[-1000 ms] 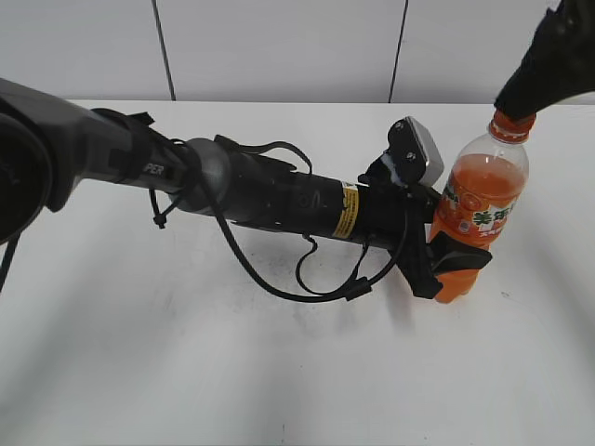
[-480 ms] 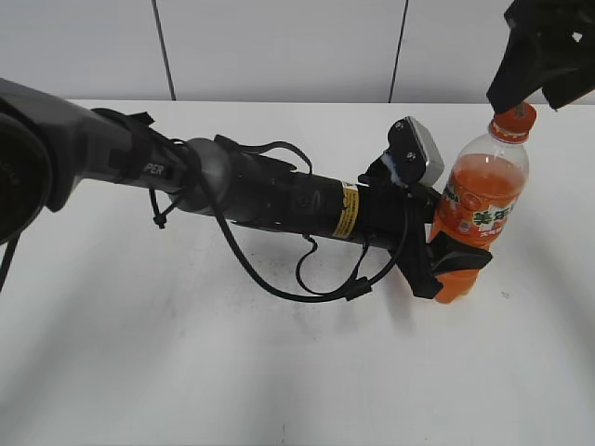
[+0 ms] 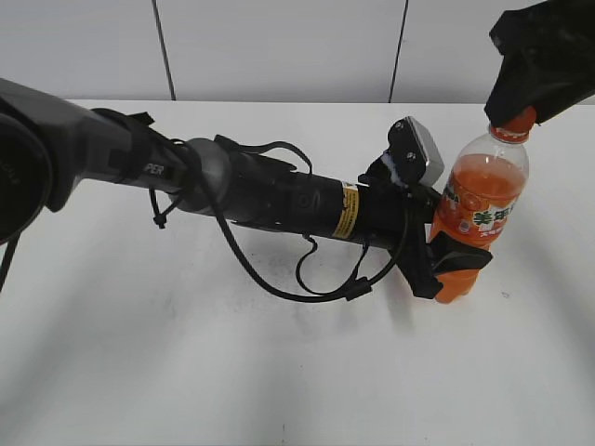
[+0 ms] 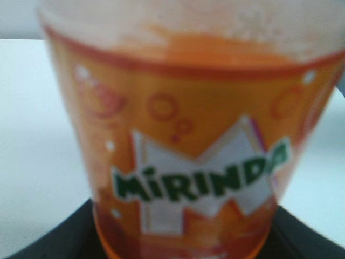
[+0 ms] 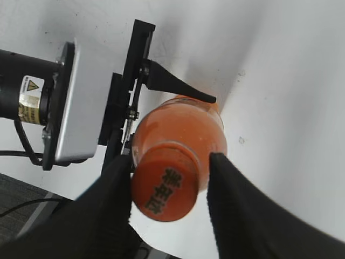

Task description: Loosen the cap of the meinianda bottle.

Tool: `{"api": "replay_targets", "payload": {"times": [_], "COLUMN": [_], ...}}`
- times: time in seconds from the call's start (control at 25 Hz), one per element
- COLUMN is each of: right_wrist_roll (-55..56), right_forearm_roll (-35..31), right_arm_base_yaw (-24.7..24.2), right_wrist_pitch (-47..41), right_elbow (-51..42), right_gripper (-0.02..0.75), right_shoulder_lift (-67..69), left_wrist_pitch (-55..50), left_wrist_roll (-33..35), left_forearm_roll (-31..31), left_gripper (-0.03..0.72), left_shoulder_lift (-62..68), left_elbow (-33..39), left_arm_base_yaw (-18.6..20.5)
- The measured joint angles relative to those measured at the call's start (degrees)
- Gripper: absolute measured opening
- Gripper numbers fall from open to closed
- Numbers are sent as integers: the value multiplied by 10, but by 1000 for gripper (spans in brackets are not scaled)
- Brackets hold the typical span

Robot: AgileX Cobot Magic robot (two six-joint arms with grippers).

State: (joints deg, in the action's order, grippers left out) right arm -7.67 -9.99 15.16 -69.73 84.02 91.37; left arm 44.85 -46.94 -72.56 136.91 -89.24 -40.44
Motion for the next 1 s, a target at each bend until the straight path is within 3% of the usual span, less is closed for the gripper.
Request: {"api": "replay_targets", "payload": {"times": [0.08,0.28,0.6,0.76,0.84,1.0], "right_wrist_roll": [0,-63,-567,-637,-637,-633], "right_forearm_roll": [-3,-5,-9,-15,-23,-51], "right_arm_base_yaw": [0,0,0,0,0,0], "right_wrist_pitch": [0,0,-2,-5,-4,-4], "right_elbow": [0,0,0,0,0,0], "right_gripper": [272,272,272,273,335,563], "right_shoulder_lift": [0,0,0,0,0,-2], "left_wrist_pitch": [0,0,0,0,1,1], "left_wrist_roll": [0,0,0,0,0,0], "left_forearm_roll": [0,0,-1,-1,-2,-2], "left_gripper": [405,405,405,405,405,405], "left_shoulder_lift": [0,0,0,0,0,0], "left_elbow": [0,0,0,0,0,0], "left_arm_base_yaw": [0,0,0,0,0,0]}}
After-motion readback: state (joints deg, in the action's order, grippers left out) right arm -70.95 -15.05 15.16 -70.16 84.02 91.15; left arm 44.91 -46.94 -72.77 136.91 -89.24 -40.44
